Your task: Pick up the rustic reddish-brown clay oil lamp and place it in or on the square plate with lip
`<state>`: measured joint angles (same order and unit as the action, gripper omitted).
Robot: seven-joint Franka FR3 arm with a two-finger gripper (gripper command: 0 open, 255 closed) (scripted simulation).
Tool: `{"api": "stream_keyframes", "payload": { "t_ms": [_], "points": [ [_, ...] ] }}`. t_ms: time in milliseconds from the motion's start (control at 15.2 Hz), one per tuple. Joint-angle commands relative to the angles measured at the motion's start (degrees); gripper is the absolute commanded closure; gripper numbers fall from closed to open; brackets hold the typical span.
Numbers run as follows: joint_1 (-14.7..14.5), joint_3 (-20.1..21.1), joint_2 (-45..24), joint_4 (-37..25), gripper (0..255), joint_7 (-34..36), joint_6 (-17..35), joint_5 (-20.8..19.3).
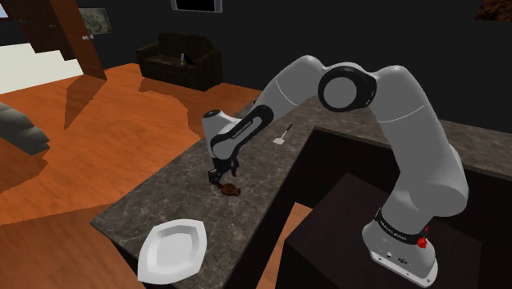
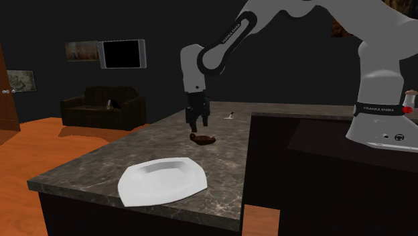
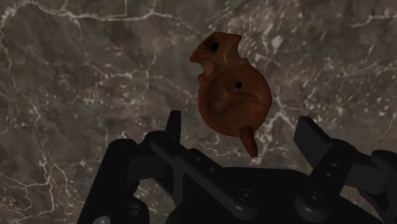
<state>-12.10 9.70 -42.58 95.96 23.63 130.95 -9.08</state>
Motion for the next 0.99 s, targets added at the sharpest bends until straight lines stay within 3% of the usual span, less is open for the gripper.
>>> {"api": "stream_keyframes", "payload": {
  "t_ms": [0, 858, 924],
  "points": [
    [-0.3, -0.2, -1.8, -1.3, 0, 0.2, 0.4, -0.3],
    [-0.6, -0.7, -4.6, -1.4, 0, 0.5, 3.2, -0.8],
    [-0.6, -0.7, -4.6, -1.4, 255, 0.5, 3.2, -0.8]
  ]
}}
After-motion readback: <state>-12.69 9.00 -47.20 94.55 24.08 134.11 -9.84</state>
